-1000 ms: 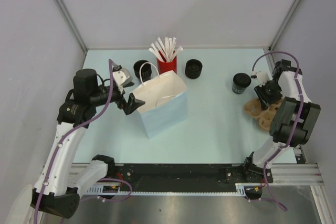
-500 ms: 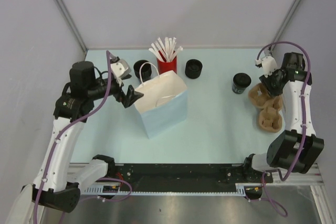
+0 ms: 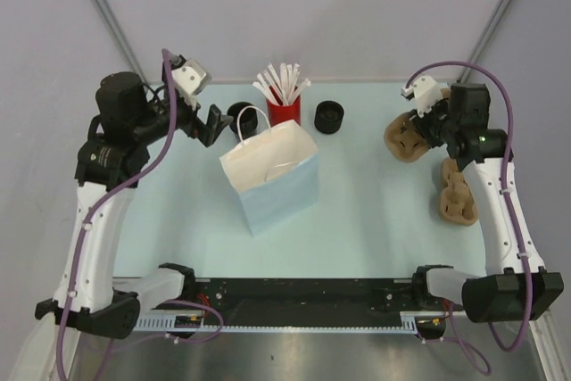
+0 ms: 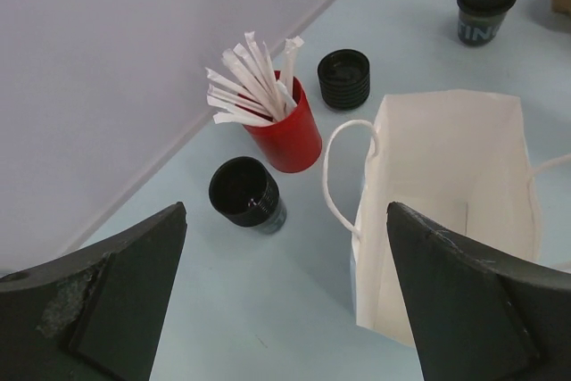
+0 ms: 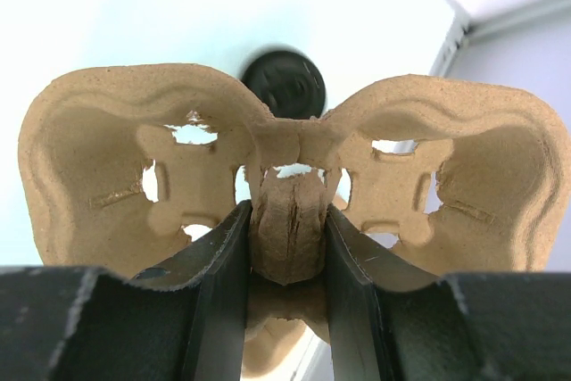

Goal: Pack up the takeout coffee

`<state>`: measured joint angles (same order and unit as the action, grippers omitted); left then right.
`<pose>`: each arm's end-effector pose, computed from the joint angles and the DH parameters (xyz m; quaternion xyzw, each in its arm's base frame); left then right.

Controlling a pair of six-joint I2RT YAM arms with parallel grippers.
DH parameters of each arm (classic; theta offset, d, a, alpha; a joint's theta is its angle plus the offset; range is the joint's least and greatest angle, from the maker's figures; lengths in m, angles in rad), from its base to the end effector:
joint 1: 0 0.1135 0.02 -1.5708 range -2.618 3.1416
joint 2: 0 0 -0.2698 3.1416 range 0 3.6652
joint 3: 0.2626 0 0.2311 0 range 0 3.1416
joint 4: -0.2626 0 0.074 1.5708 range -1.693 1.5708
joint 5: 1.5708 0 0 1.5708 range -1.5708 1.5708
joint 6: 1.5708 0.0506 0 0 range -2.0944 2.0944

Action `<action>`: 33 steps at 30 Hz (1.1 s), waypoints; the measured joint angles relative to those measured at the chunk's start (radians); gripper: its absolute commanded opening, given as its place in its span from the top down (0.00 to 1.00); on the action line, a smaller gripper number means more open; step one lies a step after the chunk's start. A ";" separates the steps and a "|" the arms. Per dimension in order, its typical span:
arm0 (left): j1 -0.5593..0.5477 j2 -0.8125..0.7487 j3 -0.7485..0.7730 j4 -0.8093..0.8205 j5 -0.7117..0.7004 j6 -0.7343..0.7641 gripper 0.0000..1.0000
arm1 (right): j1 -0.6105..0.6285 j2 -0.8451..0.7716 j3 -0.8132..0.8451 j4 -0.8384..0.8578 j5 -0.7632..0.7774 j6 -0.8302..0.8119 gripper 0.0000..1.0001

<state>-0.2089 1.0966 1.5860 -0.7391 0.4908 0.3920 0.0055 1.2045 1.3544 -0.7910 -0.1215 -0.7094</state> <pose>0.1717 -0.0608 0.4821 0.3691 0.6876 -0.1366 0.6102 0.2346 0.0074 0.3838 -0.3377 0.8263 -0.1033 0.4387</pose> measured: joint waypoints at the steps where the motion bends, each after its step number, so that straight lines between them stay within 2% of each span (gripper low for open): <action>1: 0.000 0.017 0.004 0.002 -0.008 0.000 0.00 | 0.024 -0.001 0.002 0.011 0.004 0.015 0.65; 7: 0.000 0.133 -0.003 0.006 0.000 0.000 0.00 | 0.159 0.002 0.043 0.051 0.027 0.117 0.65; 15: 0.000 0.168 -0.040 0.003 0.072 0.001 0.01 | 0.365 0.089 0.294 0.071 0.047 0.265 0.64; 19: 0.000 0.181 -0.040 0.005 0.117 0.001 0.03 | 0.455 0.128 0.348 0.078 0.042 0.317 0.64; 24: 0.000 0.233 -0.039 0.004 0.152 0.001 0.18 | 0.510 0.173 0.388 0.075 -0.030 0.383 0.64; 27: 0.000 0.262 -0.039 0.005 0.153 -0.001 0.21 | 0.526 0.188 0.393 0.091 -0.087 0.424 0.64; 33: 0.000 0.270 -0.039 0.039 0.159 -0.027 0.20 | 0.583 0.221 0.420 0.137 -0.173 0.496 0.64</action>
<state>-0.2089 1.3663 1.5467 -0.6998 0.6498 0.3653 0.5888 1.4258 1.7748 -0.6544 -0.2947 -0.2134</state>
